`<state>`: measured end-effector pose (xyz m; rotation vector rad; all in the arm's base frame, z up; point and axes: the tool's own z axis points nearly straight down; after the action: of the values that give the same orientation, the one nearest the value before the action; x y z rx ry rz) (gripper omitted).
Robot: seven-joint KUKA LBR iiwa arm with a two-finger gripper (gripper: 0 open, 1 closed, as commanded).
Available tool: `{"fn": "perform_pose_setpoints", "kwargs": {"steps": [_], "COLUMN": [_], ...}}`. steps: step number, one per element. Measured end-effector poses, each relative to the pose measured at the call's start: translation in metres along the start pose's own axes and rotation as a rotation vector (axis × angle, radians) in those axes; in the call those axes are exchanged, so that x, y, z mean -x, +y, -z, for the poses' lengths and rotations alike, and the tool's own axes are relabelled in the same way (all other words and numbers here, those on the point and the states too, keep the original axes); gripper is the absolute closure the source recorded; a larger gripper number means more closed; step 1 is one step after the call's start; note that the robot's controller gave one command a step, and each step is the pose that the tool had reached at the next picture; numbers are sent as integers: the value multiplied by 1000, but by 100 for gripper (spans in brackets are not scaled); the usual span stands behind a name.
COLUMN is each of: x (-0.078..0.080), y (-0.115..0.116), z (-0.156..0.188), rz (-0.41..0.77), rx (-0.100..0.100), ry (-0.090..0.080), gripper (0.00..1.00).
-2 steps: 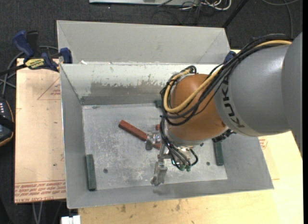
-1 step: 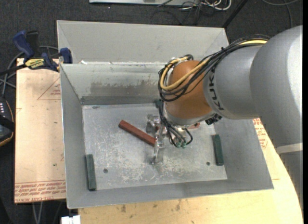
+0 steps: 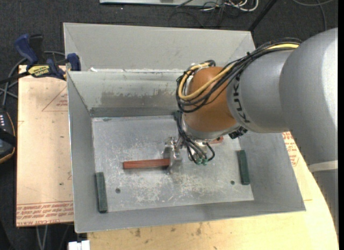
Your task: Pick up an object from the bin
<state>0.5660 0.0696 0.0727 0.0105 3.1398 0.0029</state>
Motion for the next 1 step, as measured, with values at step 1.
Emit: {"fn": "perform_pose_setpoints", "kwargs": {"steps": [1], "x": [-10], "y": [36], "z": [4], "rz": [503], "rx": [1], "ry": [0], "gripper": [100]}}
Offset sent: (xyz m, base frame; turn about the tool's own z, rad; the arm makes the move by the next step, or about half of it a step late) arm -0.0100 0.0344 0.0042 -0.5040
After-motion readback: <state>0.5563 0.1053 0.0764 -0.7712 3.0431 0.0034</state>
